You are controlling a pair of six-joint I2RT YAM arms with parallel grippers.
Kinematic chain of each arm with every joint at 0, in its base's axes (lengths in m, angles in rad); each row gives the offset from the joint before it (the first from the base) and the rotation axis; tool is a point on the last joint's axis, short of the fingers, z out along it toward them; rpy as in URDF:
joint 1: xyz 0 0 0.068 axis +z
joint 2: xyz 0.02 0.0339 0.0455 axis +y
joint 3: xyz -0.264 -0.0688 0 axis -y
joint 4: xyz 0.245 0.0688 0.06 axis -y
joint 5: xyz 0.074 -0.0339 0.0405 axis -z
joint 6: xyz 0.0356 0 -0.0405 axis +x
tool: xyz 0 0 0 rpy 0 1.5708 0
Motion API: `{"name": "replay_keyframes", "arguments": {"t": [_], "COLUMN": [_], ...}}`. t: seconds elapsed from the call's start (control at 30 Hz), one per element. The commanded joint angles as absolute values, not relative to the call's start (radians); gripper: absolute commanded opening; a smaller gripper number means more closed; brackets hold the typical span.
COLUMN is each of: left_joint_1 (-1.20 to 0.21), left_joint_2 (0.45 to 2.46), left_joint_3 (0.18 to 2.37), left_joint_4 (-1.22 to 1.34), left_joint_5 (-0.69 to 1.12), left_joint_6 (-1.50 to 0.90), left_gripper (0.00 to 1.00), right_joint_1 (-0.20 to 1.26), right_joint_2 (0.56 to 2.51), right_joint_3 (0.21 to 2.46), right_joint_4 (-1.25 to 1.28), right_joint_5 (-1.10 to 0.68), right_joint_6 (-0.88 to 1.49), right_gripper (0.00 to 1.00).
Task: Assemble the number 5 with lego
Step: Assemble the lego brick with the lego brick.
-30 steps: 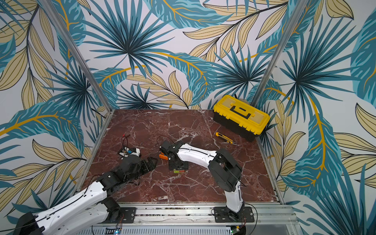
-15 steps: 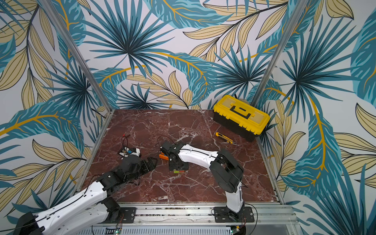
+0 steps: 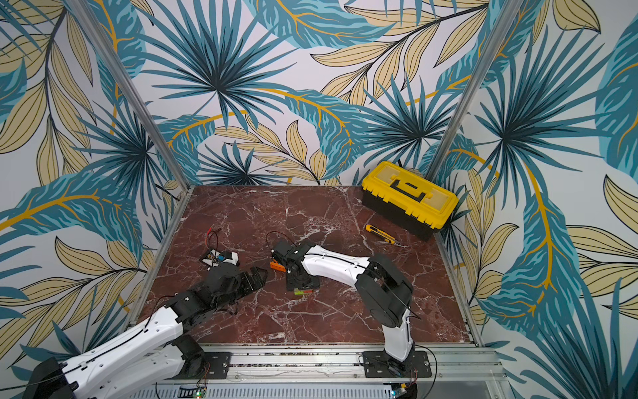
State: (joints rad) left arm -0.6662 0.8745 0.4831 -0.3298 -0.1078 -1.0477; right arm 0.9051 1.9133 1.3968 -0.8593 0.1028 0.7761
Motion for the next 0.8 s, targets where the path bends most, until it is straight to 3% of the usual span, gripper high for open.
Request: {"name": "replay_keyframes", "arguments": {"t": [0.0, 0.77], "left_joint_1": [-0.66, -0.66], "left_joint_2": [0.883, 0.881], "left_joint_3": [0.477, 0.474], "left_joint_4": [-0.33, -0.322], "left_joint_5": [-0.104, -0.105], "left_joint_6": [-1.05, -1.058], "left_gripper": [1.0, 1.0], "right_joint_1": [0.917, 0.918], "right_joint_2": [1.918, 1.937], "right_joint_3": [1.401, 1.358], "right_joint_4": [-0.904, -0.863], "right_joint_5": [0.124, 0.061], "right_joint_6": [0.766, 0.76], "right_gripper": [0.59, 0.59]}}
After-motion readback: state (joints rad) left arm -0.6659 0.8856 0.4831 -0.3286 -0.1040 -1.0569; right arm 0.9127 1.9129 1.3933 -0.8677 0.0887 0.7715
